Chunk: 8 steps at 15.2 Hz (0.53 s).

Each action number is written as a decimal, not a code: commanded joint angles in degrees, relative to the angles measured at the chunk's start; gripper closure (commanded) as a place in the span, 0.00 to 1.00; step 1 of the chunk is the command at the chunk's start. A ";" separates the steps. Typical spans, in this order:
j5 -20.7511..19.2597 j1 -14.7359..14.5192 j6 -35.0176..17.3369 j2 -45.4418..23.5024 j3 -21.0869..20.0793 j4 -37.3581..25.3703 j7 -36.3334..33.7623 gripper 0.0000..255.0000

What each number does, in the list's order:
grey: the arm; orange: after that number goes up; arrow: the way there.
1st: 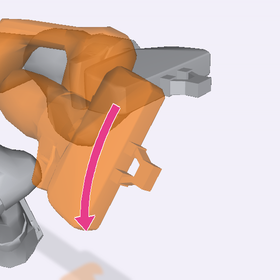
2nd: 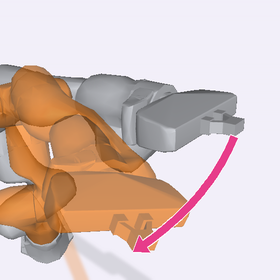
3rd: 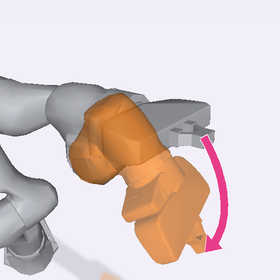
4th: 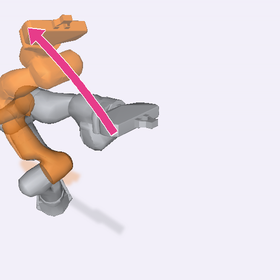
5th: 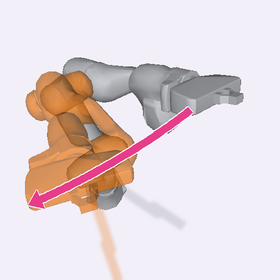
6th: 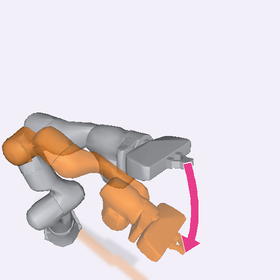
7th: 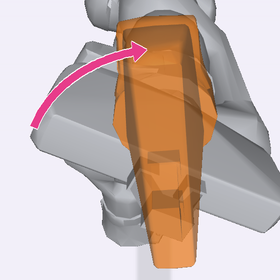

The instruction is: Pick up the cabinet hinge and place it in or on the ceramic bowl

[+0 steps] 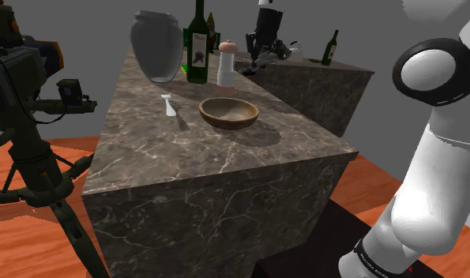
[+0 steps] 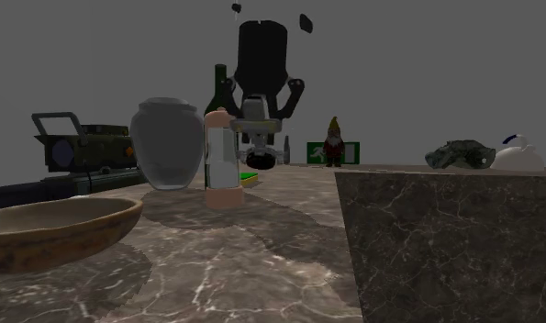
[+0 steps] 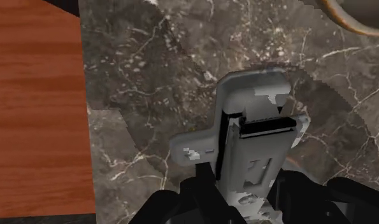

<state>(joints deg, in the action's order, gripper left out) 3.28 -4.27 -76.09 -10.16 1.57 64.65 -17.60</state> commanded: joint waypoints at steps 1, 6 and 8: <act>-0.30 -1.53 -1.47 3.21 -0.93 4.60 -2.33 1.00; -0.65 -5.19 -3.54 8.39 -3.89 11.54 -8.77 1.00; -0.68 -6.55 -4.12 9.92 -5.20 13.52 -11.43 1.00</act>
<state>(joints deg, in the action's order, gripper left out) 2.61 -10.12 -79.95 -1.24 -2.99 76.97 -27.60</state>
